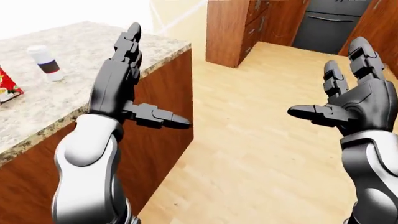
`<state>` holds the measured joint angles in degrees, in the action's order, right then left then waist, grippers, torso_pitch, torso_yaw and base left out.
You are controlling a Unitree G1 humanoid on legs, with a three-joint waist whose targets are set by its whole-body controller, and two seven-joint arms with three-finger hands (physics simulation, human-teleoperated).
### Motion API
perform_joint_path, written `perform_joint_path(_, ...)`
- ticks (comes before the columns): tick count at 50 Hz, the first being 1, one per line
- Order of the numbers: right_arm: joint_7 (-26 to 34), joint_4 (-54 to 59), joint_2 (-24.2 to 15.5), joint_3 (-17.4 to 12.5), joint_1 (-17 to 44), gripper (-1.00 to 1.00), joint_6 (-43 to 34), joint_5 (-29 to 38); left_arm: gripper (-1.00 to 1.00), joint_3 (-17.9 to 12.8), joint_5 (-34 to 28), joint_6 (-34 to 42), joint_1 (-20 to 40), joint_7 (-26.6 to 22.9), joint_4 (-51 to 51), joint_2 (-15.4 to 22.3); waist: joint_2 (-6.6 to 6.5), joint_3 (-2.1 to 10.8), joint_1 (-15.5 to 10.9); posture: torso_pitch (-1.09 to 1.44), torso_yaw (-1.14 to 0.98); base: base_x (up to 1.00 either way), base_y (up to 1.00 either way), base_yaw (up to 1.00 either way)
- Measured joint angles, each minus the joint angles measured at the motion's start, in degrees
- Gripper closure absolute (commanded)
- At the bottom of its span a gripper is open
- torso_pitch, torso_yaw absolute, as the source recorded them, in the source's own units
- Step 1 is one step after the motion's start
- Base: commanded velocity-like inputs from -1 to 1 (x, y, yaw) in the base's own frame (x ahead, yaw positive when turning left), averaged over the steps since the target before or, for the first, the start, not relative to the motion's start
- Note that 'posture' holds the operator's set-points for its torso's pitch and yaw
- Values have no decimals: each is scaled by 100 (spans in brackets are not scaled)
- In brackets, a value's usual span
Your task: Move the drinks to the dining counter.
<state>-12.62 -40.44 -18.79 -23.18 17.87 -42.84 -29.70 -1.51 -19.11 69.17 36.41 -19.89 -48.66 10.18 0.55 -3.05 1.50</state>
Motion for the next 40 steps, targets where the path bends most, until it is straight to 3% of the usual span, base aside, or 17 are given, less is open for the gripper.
perform_joint_path(4, 55, 36, 29, 1, -56, -100, 27, 28, -100, -46, 48, -41, 19, 60, -19, -18, -218, -74, -61, 0, 0, -11, 0, -100)
perform_joint_path(6, 73, 29, 17, -3, -39, -100, 20, 39, -100, -63, 73, -44, 18, 88, -6, -12, -450, -39, -100, 0, 0, -10, 0, -100)
perform_joint_path(9, 114, -58, 93, 87, -122, -100, -23, 17, -100, -142, 71, 49, -88, 129, -45, 33, -458, -19, -169, 0, 0, -11, 0, -100)
perform_joint_path(11, 148, -22, 103, 123, -136, -100, -47, 31, -100, -163, 85, 78, -77, 153, -53, 42, -373, 46, -133, 0, 0, -11, 0, -100)
perform_joint_path(18, 307, -106, 219, 209, -216, -100, 153, 303, -100, -334, 253, 30, -13, 278, 50, 61, 236, 50, -201, 0, 0, -10, 0, -100)
perform_joint_path(20, 348, -122, 241, 236, -194, -100, 163, 354, -100, -339, 308, 50, 63, 330, 65, 83, 433, 103, -152, 0, 0, -10, 0, -100)
perform_joint_path(24, 458, -48, 289, 262, -386, -100, 231, 616, -100, -175, 521, -42, -91, 342, 96, 59, 278, 119, 54, 0, 0, 3, -11, -68)
perform_joint_path(25, 521, -90, 282, 294, -467, -100, 263, 742, -100, -131, 569, -60, -110, 340, 123, 47, 136, 61, 22, 0, 0, 98, -12, 0)
perform_joint_path(26, 598, -120, 320, 338, -476, -100, 277, 850, -100, -121, 604, -91, -168, 345, 124, 48, -51, -109, -42, 0, 0, 100, -5, 0)
perform_joint_path(27, 680, -171, 360, 379, -459, -100, 269, 920, -100, -143, 624, -129, -240, 359, 99, 47, -173, -257, -129, 0, 0, 100, -5, 0)
perform_joint_path(28, 759, -234, 391, 400, -431, -100, 231, 946, -100, -174, 627, -176, -304, 384, 65, 40, -247, -319, -212, 0, 0, 100, -5, 0)
perform_joint_path(31, 884, -315, 440, 329, -323, -100, 94, 901, -100, -192, 595, -267, -351, 483, 88, 13, -434, -280, -273, 0, 0, 100, -5, 0)
perform_joint_path(34, 884, -343, 438, 285, -295, -100, 127, 901, -100, -171, 581, -330, -350, 520, 55, 19, -621, -105, -137, 0, 0, 100, -4, 0)
perform_joint_path(35, 883, -359, 480, 292, -307, -100, 168, 911, -100, -173, 577, -339, -362, 519, 29, 45, -646, -76, -114, 0, 0, 100, -5, 0)
perform_joint_path(37, 905, -384, 569, 372, -447, -100, 211, 896, -100, -235, 555, -267, -483, 498, -111, 77, -442, -118, -161, 0, 0, 100, -5, 0)
perform_joint_path(40, 881, -307, 526, 396, -368, -100, 61, 860, -100, -267, 516, -77, -428, 477, -151, 105, -221, 17, -208, 0, 0, 100, -5, 0)
